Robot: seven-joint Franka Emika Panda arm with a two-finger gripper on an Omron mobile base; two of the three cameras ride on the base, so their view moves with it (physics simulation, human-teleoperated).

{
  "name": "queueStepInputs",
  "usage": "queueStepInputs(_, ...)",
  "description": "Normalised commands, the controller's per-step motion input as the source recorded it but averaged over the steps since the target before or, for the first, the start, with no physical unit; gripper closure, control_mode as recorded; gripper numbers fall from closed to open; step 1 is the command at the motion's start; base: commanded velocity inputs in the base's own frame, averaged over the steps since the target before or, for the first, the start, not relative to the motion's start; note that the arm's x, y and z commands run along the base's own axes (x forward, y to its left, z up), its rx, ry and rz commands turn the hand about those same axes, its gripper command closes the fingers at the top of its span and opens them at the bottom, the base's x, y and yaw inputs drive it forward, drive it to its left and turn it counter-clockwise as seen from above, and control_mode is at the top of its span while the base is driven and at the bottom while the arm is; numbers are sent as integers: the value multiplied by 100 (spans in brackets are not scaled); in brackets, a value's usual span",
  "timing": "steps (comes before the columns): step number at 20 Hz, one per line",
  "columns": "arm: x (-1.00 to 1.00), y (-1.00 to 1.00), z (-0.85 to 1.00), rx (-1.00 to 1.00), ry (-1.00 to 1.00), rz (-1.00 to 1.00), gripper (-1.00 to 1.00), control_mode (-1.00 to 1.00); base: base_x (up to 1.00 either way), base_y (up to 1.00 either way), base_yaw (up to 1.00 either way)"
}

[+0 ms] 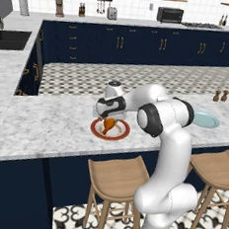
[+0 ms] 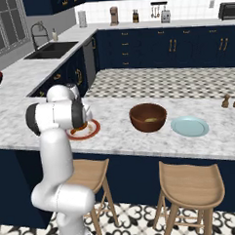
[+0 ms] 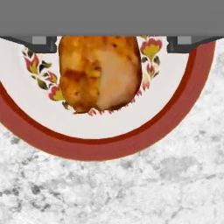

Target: Pick the chicken drumstick and potato from their plates and place them in the bowl. Then put the bowl in the fridge.

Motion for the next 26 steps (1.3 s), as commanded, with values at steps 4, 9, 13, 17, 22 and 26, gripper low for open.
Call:
queueStepInputs(4,14,-14,-50,0,0,0,-100,-100,0,0,0)
queueStepInputs(9,0,0,-33,0,1,0,-100,-100,0,0,0)
queueStepInputs(13,0,0,-26,0,0,0,100,-100,0,0,0)
queueStepInputs(17,0,-9,9,-1,0,0,100,-100,0,0,0)
queueStepInputs(22,-23,-64,79,-2,-7,-1,100,-100,0,0,0)
queueStepInputs(26,-32,-95,80,0,-43,-8,100,-100,0,0,0)
